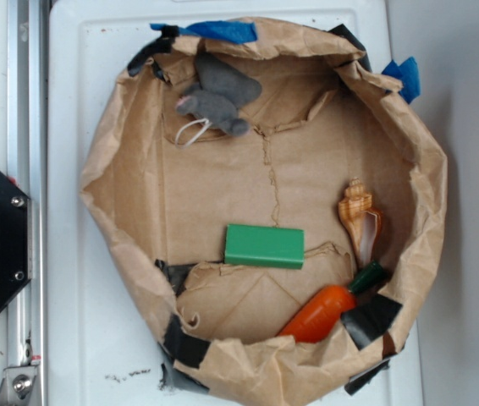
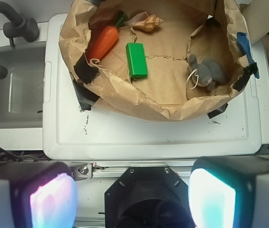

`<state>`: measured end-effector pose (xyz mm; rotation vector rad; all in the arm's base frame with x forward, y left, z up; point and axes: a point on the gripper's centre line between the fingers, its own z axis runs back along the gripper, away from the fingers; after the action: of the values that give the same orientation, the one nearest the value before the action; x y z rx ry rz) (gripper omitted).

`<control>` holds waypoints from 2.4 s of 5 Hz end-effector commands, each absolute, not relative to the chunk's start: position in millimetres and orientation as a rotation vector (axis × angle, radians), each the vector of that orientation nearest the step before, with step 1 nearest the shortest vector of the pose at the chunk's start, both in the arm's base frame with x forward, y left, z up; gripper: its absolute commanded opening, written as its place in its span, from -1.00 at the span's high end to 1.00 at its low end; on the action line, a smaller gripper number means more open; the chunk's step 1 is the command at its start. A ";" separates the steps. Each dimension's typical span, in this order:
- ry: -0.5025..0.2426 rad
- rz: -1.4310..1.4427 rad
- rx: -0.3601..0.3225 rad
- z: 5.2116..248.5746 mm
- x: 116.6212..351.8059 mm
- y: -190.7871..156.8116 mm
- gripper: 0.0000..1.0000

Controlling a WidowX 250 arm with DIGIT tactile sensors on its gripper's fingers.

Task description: Grab the gray animal.

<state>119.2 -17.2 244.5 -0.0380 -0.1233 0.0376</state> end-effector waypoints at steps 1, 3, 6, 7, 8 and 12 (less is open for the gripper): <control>-0.123 0.038 -0.038 244.5 119.2 -17.2 -1.00; -0.111 0.142 -0.083 249.0 183.4 14.7 -1.00; -0.035 -0.534 -0.103 223.5 248.6 59.6 -1.00; -0.035 -0.534 -0.103 223.5 248.6 59.6 -1.00; -0.035 -0.534 -0.103 223.5 248.6 59.6 -1.00; -0.060 -1.250 -0.034 123.2 251.4 43.7 -1.00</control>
<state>250.4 54.1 108.2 -0.0824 -0.0146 -1.2275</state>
